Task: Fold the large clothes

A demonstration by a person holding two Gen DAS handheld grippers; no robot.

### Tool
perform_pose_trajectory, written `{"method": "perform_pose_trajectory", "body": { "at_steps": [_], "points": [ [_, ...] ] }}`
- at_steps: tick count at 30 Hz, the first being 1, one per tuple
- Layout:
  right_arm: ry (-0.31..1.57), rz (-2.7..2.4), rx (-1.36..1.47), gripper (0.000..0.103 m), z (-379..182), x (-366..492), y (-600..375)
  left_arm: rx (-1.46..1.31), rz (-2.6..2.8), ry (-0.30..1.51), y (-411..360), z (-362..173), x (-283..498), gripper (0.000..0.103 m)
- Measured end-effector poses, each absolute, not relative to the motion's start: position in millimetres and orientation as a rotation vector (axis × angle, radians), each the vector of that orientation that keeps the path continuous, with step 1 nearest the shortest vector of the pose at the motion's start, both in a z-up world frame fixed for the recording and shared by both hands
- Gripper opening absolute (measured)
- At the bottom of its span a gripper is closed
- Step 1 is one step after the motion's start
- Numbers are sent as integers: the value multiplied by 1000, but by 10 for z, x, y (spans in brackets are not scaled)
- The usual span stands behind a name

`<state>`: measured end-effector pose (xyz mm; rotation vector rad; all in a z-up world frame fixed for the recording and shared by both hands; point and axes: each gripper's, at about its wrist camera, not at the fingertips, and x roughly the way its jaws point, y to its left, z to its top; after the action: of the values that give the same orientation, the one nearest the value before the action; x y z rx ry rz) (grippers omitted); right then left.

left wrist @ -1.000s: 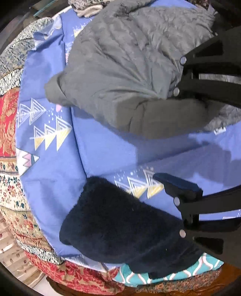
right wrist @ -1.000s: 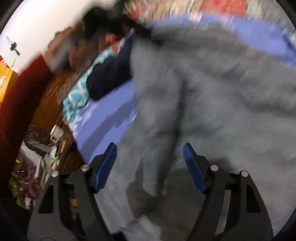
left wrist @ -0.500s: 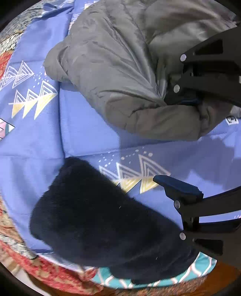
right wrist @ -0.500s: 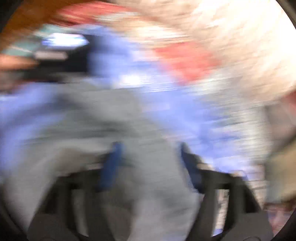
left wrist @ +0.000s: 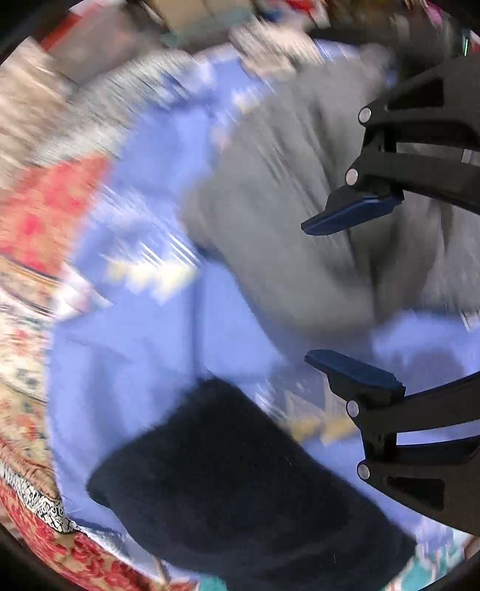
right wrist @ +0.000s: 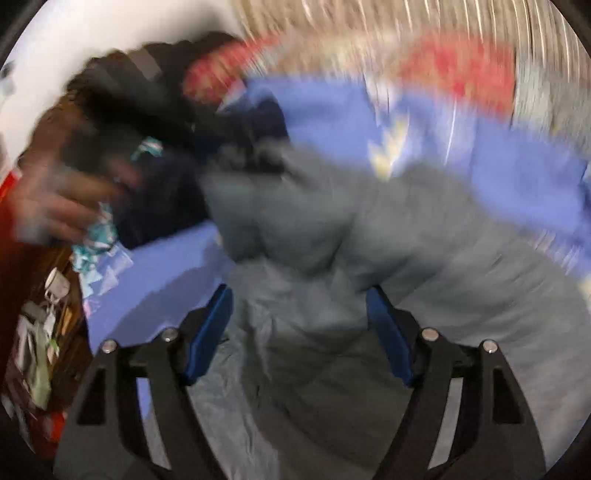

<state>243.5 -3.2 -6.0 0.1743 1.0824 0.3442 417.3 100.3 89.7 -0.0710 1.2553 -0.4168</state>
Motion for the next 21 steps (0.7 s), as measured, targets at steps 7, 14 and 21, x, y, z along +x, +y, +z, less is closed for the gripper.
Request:
{"method": "perform_pose_trajectory", "body": {
  "at_steps": [7,14,21],
  "points": [
    [992,369,400,71,-99,2139,-430,-135,-329,1013,1449,1443,3949,83],
    [777,42,264,77,354,836,-1734,-20,-464,1112,1215,514,3328,83],
    [861,-227,396,81,-67,257,-2660,5,-404,1215,780,-325,3514,82]
  ]
}}
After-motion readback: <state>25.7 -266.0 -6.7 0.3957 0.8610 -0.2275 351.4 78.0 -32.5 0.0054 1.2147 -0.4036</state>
